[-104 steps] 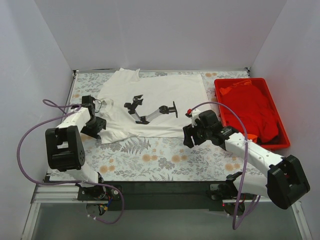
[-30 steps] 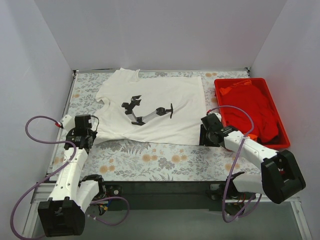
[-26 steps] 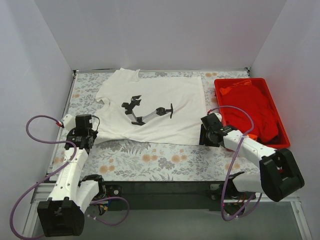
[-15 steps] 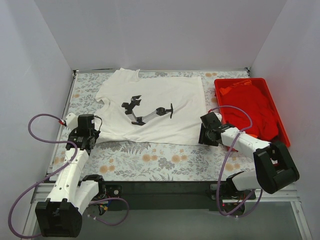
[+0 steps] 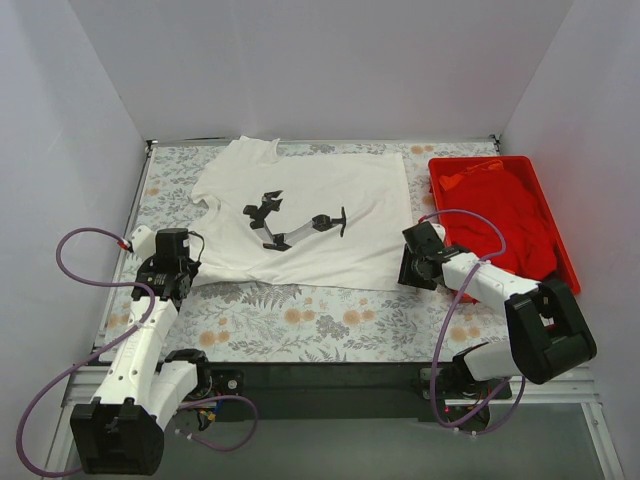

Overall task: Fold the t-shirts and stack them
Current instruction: Flatten the tshirt out

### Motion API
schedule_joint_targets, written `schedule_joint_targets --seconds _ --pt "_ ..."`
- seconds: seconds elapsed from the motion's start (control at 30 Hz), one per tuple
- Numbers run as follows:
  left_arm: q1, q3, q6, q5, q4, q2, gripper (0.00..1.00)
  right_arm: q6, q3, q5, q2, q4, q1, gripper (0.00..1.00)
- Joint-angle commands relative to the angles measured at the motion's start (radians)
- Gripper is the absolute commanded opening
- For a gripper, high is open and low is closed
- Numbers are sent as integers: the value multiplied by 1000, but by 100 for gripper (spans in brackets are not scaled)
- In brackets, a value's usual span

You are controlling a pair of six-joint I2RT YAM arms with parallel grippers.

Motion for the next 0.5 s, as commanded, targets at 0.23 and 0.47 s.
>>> schedule_joint_targets --seconds 0.23,0.47 --pt "-4 -2 9 -31 18 -24 0 22 -44 -16 43 -188 1 53" --pt "-8 -4 12 -32 19 -37 0 30 9 2 118 -248 43 50"
